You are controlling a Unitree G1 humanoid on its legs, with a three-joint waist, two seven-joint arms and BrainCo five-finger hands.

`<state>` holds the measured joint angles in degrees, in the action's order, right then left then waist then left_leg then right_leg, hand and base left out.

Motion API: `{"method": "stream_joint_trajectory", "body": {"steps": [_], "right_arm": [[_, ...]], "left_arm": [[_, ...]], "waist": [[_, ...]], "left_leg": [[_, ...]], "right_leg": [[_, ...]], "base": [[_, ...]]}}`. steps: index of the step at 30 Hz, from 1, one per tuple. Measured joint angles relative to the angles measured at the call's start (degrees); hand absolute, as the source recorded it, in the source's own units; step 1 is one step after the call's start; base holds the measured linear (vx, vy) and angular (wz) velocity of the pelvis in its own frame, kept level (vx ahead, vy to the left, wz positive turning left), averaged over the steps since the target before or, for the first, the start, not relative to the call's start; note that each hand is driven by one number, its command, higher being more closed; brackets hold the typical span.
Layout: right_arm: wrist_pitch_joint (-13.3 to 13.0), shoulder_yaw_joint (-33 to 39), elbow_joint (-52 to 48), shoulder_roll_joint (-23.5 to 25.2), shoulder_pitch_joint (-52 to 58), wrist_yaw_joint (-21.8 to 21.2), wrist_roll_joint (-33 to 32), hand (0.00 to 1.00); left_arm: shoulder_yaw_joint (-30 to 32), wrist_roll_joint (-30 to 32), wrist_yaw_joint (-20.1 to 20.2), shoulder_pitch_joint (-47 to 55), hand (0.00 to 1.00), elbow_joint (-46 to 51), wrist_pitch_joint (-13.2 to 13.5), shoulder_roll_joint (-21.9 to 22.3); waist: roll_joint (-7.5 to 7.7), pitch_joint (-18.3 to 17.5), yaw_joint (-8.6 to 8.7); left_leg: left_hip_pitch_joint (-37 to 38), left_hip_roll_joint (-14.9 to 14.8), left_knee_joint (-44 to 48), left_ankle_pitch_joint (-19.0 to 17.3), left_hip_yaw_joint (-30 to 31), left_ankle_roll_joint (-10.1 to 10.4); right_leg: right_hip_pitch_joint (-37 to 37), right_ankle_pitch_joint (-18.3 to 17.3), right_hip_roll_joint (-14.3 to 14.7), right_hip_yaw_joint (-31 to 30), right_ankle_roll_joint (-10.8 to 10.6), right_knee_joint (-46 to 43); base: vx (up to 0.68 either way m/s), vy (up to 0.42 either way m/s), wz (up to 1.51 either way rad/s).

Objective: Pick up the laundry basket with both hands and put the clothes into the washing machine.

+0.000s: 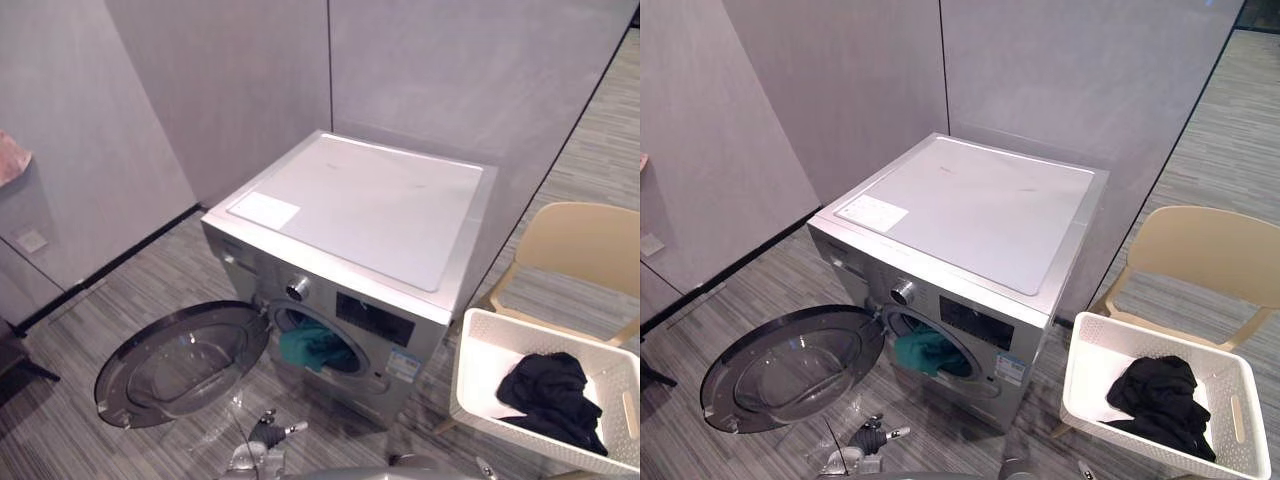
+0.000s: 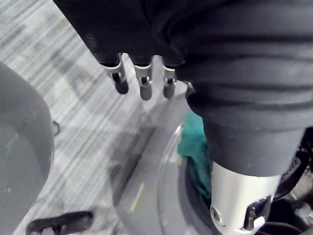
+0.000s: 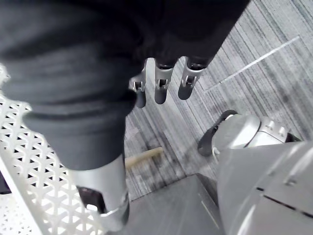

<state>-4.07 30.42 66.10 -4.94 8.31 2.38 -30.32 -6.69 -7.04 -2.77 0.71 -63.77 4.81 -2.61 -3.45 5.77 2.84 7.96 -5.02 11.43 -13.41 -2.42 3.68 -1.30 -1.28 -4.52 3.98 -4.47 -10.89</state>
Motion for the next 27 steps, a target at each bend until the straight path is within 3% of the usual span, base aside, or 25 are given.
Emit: {"method": "stream_joint_trajectory", "body": {"steps": [5, 8, 9, 10, 11, 12, 15, 16, 17, 18, 19, 20, 21, 22, 23, 24, 25, 26, 27], "right_arm": [[0.3, -2.2, 0.0, 0.2, 0.1, -0.9, 1.5, 0.0], [0.4, -2.5, 0.0, 0.3, 1.1, -1.3, 2.1, 0.0], [0.4, -3.5, -0.1, 0.2, 1.0, -1.3, 2.2, 0.0], [0.4, -3.8, -0.2, 0.5, 0.9, -1.3, 2.2, 0.0], [0.6, -4.1, -0.2, 0.9, 1.1, -1.3, 2.2, 0.0], [0.7, -3.3, -0.1, 1.1, 2.2, -1.3, 2.1, 0.0], [0.8, 0.2, -0.7, 1.2, 2.7, -1.1, 1.9, 0.0], [0.8, 1.9, -1.5, 1.6, 2.9, -1.1, 1.7, 0.0], [0.9, 3.4, -1.8, 1.7, 3.0, -1.1, 1.7, 0.0], [0.8, 4.3, -2.1, 1.1, 3.4, -1.1, 1.7, 0.0], [0.8, 5.0, -2.2, -0.1, 3.8, -1.1, 1.7, 0.0], [1.0, 5.1, -2.1, -0.3, 3.9, -1.0, 1.6, 0.0], [1.2, 4.9, -1.9, -0.7, 3.8, -1.1, 1.6, 0.0], [1.7, 4.5, -1.2, 0.0, 3.2, -1.2, 1.6, 0.0], [2.0, 4.4, -0.5, 0.1, 2.4, -1.2, 1.7, 0.0], [2.2, 4.5, 0.7, -0.3, 2.5, -1.0, 1.7, 0.0], [2.2, 4.3, 1.3, -0.3, 3.7, -0.7, 1.8, 0.0], [2.2, 3.9, 1.6, -0.5, 4.0, -0.5, 1.9, 0.0], [2.1, 2.6, 2.1, -1.1, 4.3, 0.1, 2.3, 0.0]], "left_arm": [[-0.4, 1.2, 0.2, -1.2, 0.0, -2.7, -0.1, -0.5], [0.3, 1.7, 0.2, -1.9, 0.0, -3.1, -0.5, -1.0], [0.9, 1.6, 0.2, -1.9, 0.0, -2.9, -0.6, -1.1], [1.3, 1.6, 0.3, -1.9, 0.0, -2.6, -0.6, -1.0], [2.6, 1.3, 0.2, -1.7, 0.0, -2.2, -0.6, -1.1], [3.2, 0.7, 0.2, -1.2, 0.0, -2.0, -0.6, -1.3], [5.2, -0.2, 0.3, 0.4, 0.0, -1.4, -0.6, -1.7], [5.3, -0.5, 0.3, 0.5, 0.0, -1.2, -0.5, -2.3], [5.1, -0.8, 0.2, 0.5, 0.0, -1.3, -0.6, -2.6], [4.8, -0.8, 0.3, 0.5, 0.0, -1.5, -0.6, -1.3], [4.4, -0.8, 0.4, 0.6, 0.0, -1.6, -0.5, 0.0], [4.2, -0.8, 0.4, 0.5, 0.0, -1.6, -0.4, 0.2], [3.8, -0.8, 0.3, 0.2, 0.0, -1.6, -0.3, 0.0], [3.9, -0.8, 0.1, 0.1, 0.0, -1.6, -0.4, -0.8], [3.9, -0.8, 0.0, -0.3, 0.0, -1.8, -0.4, -1.0], [3.7, -0.9, -0.1, -1.0, 0.0, -2.6, -0.6, -0.2], [3.8, -1.0, -0.2, -0.9, 0.0, -1.9, -0.4, 0.2], [3.8, -1.3, -0.2, -1.0, 0.0, -1.4, -0.4, 0.1], [3.8, -1.9, -0.6, -1.0, 0.0, -1.3, -0.2, 0.0]], "waist": [[0.97, 0.4, -0.07], [1.92, 0.8, -0.23], [1.58, 0.8, -0.36], [0.85, 1.2, -0.39], [1.66, 1.3, -0.42], [2.01, 1.3, -0.59], [2.35, 1.1, -0.56], [4.01, 0.6, -0.68], [3.4, 0.8, -0.52], [1.4, 0.7, -0.68], [-0.42, 0.2, -0.55], [-0.45, 0.1, -0.55], [0.13, -0.3, -0.61], [1.24, -1.0, -0.71], [1.09, -0.9, -0.49], [0.49, -0.5, 0.46], [0.87, -0.5, -0.07], [1.05, -0.5, -0.48], [1.29, -0.6, -0.41]], "left_leg": [[1.2, 2.5, -3.2, 1.7, -2.3, -0.7], [1.9, 2.8, -3.3, 1.8, -2.7, -1.0], [1.3, 2.0, -3.6, 2.3, -3.8, -1.5], [1.0, 1.8, -3.5, 2.6, -4.1, -1.6], [0.6, 1.5, -3.5, 3.0, -3.8, -1.2], [0.8, 0.9, -3.3, 3.3, -3.4, -0.6], [0.7, -0.9, -2.9, 3.7, -3.1, 0.8], [0.8, -1.0, -2.0, 3.9, -3.0, 1.1], [0.8, -1.7, -1.1, 3.8, -2.3, 1.6], [0.6, -3.7, -0.4, 3.9, -1.5, 1.6], [0.8, -5.2, -0.2, 4.3, 0.5, 1.7], [1.0, -6.2, 0.0, 4.5, 1.0, 2.4], [0.6, -7.1, 0.6, 4.2, 1.2, 4.9], [-0.4, -8.2, 0.6, 4.0, 1.0, 6.7], [-0.7, -9.1, 0.7, 4.1, 1.1, 7.0], [-1.6, -11.3, 0.7, 5.9, 2.9, 9.5], [-2.2, -12.5, 0.8, 8.5, 4.0, 9.5], [-2.4, -13.0, 1.0, 9.8, 4.2, 9.4], [-4.0, -13.7, 2.7, 12.2, 4.2, 6.3]], "right_leg": [[-4.9, -2.5, -2.6, -2.6, -0.9, -7.5], [-5.5, -3.2, -3.2, -3.3, -1.1, -9.1], [-6.1, -3.0, -3.4, -3.8, -1.5, -9.2], [-7.5, -4.2, -3.7, -3.9, 0.4, -13.2], [-11.3, -7.0, -5.0, -4.6, 2.5, -25.1], [-12.7, -7.7, -6.9, -5.8, 3.9, -32.9], [-12.7, -5.0, -11.9, -12.2, 6.5, -35.4], [-10.6, 0.3, -14.5, -14.3, 6.1, -28.4], [-7.8, -1.7, -13.2, -14.4, 2.4, -25.8], [-6.8, -2.1, -10.8, -14.6, 2.2, -24.3], [-5.7, -3.2, -8.6, -16.1, 0.2, -23.2], [-5.3, -4.9, -8.3, -16.6, -2.7, -22.5], [-4.4, -9.0, -8.8, -15.8, -8.8, -20.2], [-4.0, -14.4, -9.6, -12.4, -10.0, -18.0], [-4.1, -16.3, -9.3, -10.9, -8.9, -17.6], [-3.8, -16.1, -7.0, -7.7, -7.7, -18.4], [-3.9, -16.7, -5.4, -6.4, -6.4, -19.5], [-3.8, -17.0, -5.0, -5.8, -5.8, -19.9], [-3.4, -17.2, -4.1, -4.7, -4.9, -19.8]], "base": [[-0.04, 0.038, -0.2], [-0.04, 0.003, -0.06], [-0.06, -0.029, -0.08], [-0.05, -0.07, 0.02], [0.0, -0.137, 0.13], [0.04, -0.138, 0.15], [0.09, -0.245, -0.08], [0.07, -0.355, -0.29], [0.06, -0.43, -0.37], [0.0, -0.345, -0.35], [-0.02, -0.325, -0.33], [-0.05, -0.36, -0.31], [-0.07, -0.375, -0.36], [-0.09, -0.399, -0.32], [-0.1, -0.377, 0.18], [-0.1, -0.358, 0.55], [-0.16, -0.399, 0.62], [-0.17, -0.374, 0.4], [-0.16, -0.304, 0.31]]}}
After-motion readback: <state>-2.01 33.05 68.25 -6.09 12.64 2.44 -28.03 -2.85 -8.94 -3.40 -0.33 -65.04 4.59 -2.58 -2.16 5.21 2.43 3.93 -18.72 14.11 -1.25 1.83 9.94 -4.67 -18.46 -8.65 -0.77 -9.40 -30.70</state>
